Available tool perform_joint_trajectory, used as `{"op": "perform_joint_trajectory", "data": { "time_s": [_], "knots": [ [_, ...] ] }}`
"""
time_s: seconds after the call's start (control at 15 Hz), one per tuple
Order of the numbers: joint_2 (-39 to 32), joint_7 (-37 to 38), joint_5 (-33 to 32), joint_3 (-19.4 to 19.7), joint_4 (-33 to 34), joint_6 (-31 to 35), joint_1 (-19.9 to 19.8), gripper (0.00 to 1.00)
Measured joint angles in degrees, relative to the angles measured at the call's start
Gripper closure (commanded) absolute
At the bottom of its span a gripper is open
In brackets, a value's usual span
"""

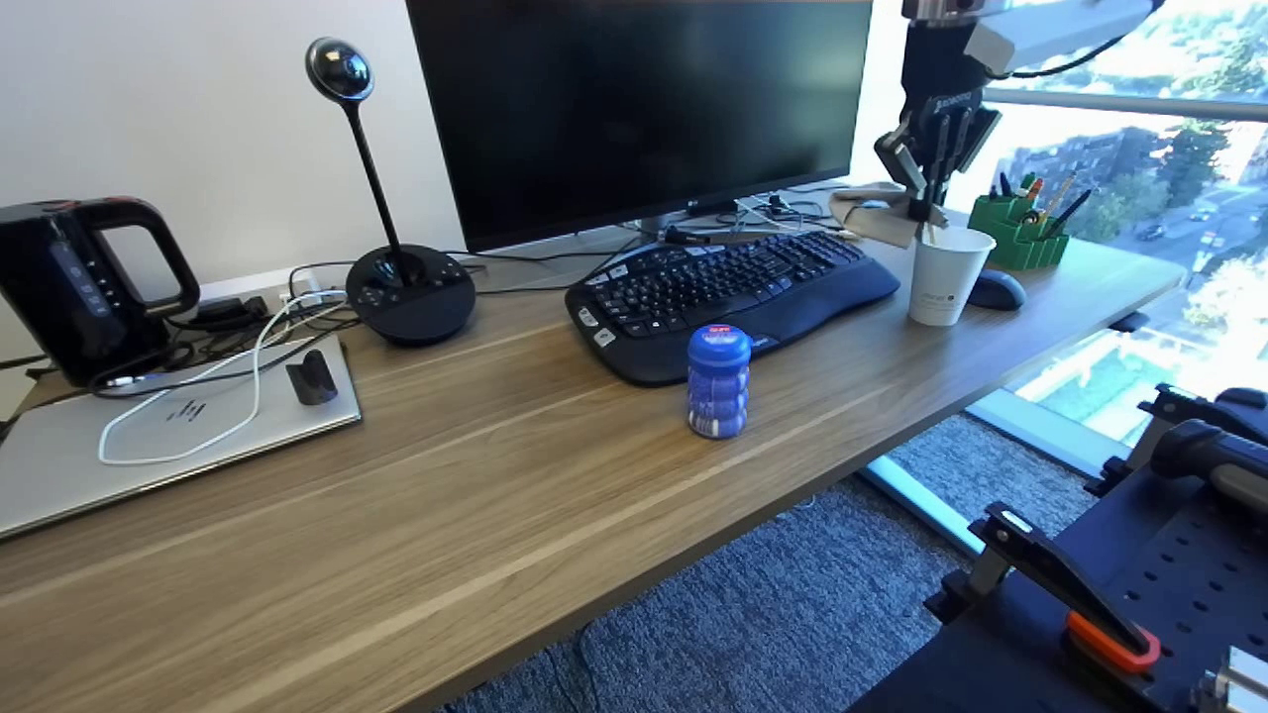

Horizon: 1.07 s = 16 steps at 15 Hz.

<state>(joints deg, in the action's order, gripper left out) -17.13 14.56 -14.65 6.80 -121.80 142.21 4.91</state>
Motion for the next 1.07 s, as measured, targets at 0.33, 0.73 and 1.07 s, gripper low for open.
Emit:
{"op": "perform_joint_trajectory", "data": {
  "time_s": [0.33,0.73,1.07],
  "knots": [
    [0.0,2.8,-1.1,1.5,0.2,0.0,-0.3,0.98],
    [0.0,6.7,-1.1,3.1,0.8,0.0,-1.1,0.98],
    [0.0,9.3,-1.1,4.4,0.9,-0.1,-1.9,0.98]
  ]
}}
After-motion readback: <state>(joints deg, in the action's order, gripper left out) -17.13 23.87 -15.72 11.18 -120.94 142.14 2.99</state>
